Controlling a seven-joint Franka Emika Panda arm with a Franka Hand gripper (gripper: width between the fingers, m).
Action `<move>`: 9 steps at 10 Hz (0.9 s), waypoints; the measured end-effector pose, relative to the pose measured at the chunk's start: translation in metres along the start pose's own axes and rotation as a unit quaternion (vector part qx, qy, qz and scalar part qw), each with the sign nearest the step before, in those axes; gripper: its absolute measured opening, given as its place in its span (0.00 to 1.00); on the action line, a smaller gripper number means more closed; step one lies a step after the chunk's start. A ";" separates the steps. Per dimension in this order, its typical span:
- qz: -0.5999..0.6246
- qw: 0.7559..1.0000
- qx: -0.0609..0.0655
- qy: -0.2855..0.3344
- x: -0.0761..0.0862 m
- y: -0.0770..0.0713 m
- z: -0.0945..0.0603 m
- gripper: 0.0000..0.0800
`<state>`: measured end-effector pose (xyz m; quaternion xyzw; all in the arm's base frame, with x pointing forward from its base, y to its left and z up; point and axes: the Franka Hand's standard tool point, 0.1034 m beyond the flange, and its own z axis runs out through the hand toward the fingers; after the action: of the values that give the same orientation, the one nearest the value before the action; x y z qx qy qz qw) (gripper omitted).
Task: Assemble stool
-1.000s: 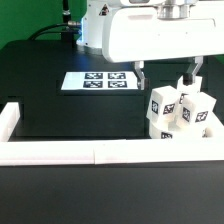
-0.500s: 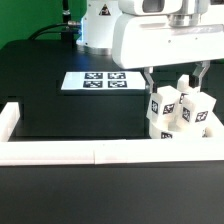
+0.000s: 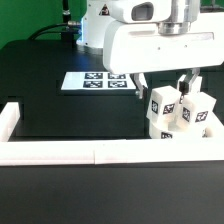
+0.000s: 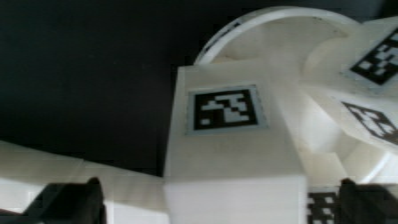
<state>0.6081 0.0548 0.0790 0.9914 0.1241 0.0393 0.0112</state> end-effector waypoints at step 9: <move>0.220 0.975 0.000 0.000 0.001 0.002 0.001 0.42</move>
Offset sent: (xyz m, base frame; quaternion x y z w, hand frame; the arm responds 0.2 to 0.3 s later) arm 0.0000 0.0000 0.0000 0.0000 0.0000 0.0650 0.9979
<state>0.6091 0.0533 0.0785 0.9944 -0.0972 0.0412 0.0026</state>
